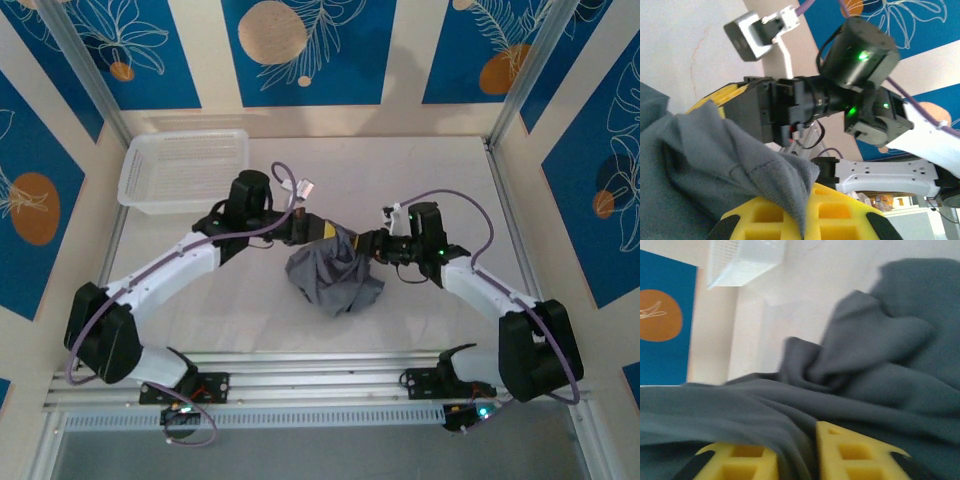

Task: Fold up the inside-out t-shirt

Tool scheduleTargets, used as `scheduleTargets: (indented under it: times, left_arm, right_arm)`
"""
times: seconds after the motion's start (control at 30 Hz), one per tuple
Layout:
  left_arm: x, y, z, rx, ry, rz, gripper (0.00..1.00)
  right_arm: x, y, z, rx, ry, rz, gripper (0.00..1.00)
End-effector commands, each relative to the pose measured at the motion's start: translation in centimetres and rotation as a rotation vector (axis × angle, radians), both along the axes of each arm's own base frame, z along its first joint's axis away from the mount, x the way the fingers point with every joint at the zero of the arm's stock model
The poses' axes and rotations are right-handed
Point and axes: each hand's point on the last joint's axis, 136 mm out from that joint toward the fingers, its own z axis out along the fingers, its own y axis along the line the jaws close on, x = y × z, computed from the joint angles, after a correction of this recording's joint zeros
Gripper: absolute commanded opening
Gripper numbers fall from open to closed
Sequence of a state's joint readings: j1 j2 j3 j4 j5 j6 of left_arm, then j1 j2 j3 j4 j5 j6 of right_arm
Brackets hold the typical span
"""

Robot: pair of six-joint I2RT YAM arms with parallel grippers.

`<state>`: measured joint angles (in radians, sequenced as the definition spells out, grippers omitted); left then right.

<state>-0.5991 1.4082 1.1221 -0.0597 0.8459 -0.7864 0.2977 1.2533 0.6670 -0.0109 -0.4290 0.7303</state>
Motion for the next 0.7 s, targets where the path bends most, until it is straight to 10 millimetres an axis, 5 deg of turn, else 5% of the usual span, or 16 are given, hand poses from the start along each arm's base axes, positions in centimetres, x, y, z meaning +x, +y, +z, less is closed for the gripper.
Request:
scheduleTargets:
  times: [0.0, 0.13, 0.33, 0.67]
  left_arm:
    - [-0.7, 0.9, 4.6, -0.058, -0.061, -0.009, 0.0]
    - [0.3, 0.9, 3.2, -0.037, -0.013, 0.014, 0.0]
    - [0.7, 1.0, 2.7, -0.01, -0.014, 0.028, 0.0]
    - [0.7, 1.2, 2.5, 0.008, -0.01, 0.046, 0.0]
  right_arm:
    - [-0.7, -2.6, 1.1, -0.092, -0.014, -0.123, 0.36]
    - [-3.1, -3.6, 5.4, -0.068, -0.211, -0.175, 0.49]
    - [-6.5, 0.6, 10.2, -0.21, -0.587, -0.023, 0.48]
    - [-1.4, 3.7, 11.1, -0.494, -0.893, -0.014, 0.41]
